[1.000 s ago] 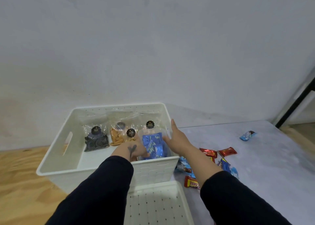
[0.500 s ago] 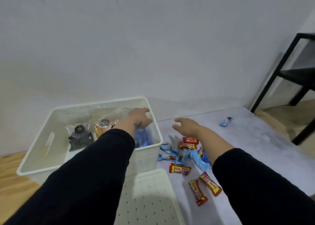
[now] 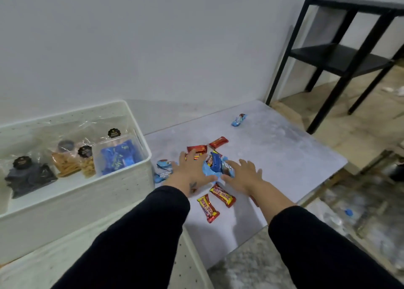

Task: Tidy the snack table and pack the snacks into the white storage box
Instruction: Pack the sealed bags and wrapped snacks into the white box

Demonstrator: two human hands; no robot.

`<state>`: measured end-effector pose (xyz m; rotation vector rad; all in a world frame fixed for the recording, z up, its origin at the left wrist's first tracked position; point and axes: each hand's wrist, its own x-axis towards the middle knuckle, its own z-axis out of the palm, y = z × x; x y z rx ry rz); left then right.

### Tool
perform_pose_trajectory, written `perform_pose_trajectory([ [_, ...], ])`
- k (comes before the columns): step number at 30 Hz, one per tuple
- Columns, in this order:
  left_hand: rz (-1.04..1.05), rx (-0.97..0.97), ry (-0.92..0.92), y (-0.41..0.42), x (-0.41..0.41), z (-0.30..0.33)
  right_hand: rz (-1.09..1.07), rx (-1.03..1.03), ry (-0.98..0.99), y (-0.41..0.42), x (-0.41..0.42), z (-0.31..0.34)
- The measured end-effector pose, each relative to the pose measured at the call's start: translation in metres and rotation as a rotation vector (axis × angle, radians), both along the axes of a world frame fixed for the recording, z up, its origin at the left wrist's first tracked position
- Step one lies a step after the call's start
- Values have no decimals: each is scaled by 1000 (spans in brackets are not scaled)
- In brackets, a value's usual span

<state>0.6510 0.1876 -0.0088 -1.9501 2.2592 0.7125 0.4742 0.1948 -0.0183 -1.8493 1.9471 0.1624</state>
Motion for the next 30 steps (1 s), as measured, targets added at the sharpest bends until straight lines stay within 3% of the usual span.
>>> perform_pose_trajectory([
  [5,44,-9,-143,30,0,-64,3,-5,-22,19,-22,-50],
  [11,179,-201,-192,14,13,-84,146,-236,-9,-15,-16,-79],
  [18,244,-244,-279,-34,22,-91,518,-413,-33,-83,-9,-83],
  [23,206,-519,-238,-40,26,-105,541,-621,-94,-107,-4,-94],
  [30,177,-654,-204,-50,12,-105,484,-592,-166,-113,3,-90],
])
